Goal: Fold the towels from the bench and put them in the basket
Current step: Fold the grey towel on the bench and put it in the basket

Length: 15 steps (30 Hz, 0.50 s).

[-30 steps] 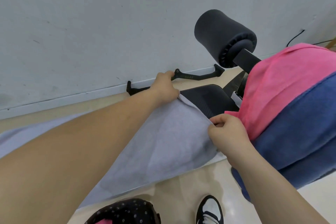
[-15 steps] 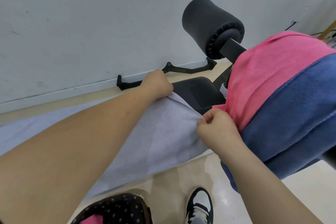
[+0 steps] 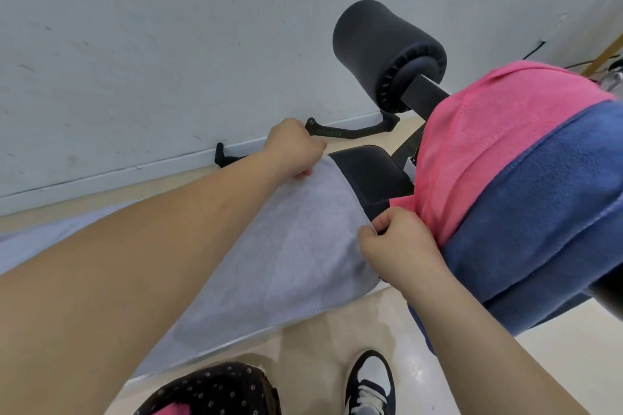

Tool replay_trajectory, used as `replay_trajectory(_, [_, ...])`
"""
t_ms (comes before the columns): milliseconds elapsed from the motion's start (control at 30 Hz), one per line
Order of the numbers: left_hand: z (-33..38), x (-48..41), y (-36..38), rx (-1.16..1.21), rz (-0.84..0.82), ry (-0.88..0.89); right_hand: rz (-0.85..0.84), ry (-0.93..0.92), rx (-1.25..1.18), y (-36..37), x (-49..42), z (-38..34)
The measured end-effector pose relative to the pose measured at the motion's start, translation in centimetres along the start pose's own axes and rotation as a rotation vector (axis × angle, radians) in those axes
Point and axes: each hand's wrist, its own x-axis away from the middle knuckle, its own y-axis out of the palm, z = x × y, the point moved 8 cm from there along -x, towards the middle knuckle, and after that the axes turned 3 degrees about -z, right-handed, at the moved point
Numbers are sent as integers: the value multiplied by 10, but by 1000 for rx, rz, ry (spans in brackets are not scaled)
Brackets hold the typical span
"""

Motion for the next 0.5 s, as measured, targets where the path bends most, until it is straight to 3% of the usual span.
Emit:
replay_trajectory(100, [-3, 8, 14, -185, -115, -47, 15, -19, 21, -2, 2, -1])
replay_trajectory(200, [11, 9, 34, -483, -179, 39, 1, -14, 24, -1, 1, -1])
replay_trajectory(267, [21, 8, 43, -526, -183, 76, -35, 9, -14, 1, 1, -1])
replay_trajectory(400, [26, 2, 47, -426, -187, 78, -132, 14, -147, 3, 8, -10])
replay_trajectory(500, [29, 1, 53, -55, -228, 64, -59, -22, -195, -12, 10, -18])
